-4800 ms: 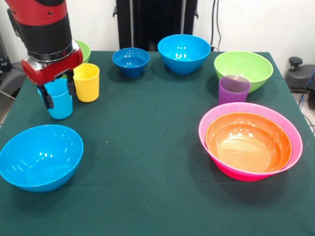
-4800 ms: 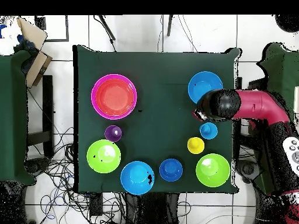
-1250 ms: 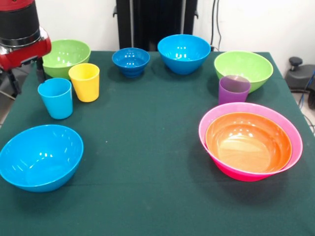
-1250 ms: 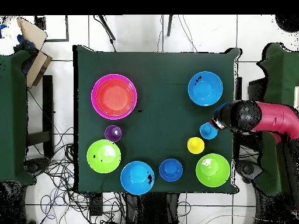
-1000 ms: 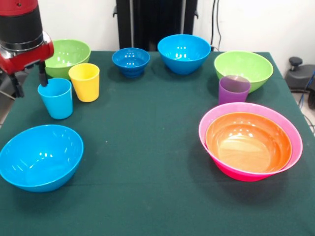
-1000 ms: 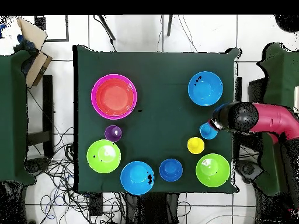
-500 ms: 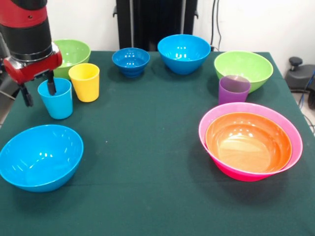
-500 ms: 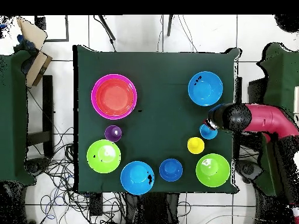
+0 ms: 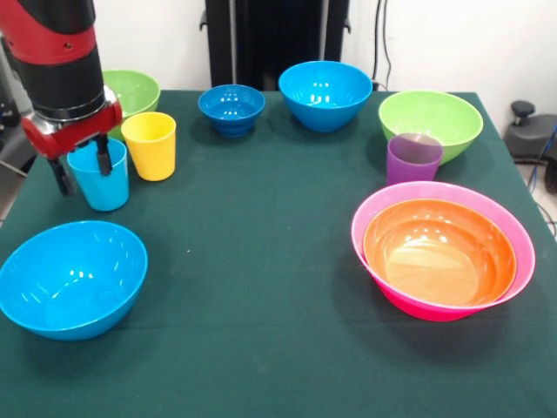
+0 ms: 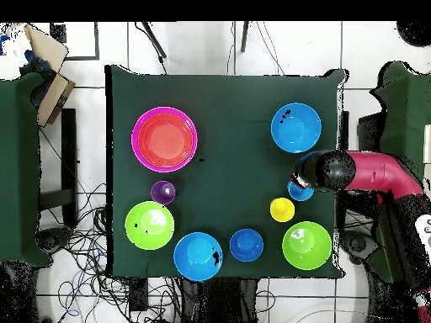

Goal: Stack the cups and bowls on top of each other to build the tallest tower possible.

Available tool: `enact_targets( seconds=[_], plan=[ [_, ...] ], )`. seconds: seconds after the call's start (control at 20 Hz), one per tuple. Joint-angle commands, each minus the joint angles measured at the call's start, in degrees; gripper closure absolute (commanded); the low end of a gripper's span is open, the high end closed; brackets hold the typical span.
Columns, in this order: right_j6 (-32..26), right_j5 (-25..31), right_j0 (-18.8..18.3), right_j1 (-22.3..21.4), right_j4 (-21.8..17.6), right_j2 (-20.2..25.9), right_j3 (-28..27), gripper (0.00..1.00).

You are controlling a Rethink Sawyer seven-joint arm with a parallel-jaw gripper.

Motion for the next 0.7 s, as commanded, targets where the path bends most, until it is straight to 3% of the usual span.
enact_targets(
  seconds=[0.05, 0.7],
  plan=[
    [-7.6, -3.5, 3.9, 4.0, -5.4, -0.5, -1.6, 0.0],
    [-8.0, -1.5, 4.0, 2.1, -4.7, -0.3, -1.3, 0.0]
  ],
)
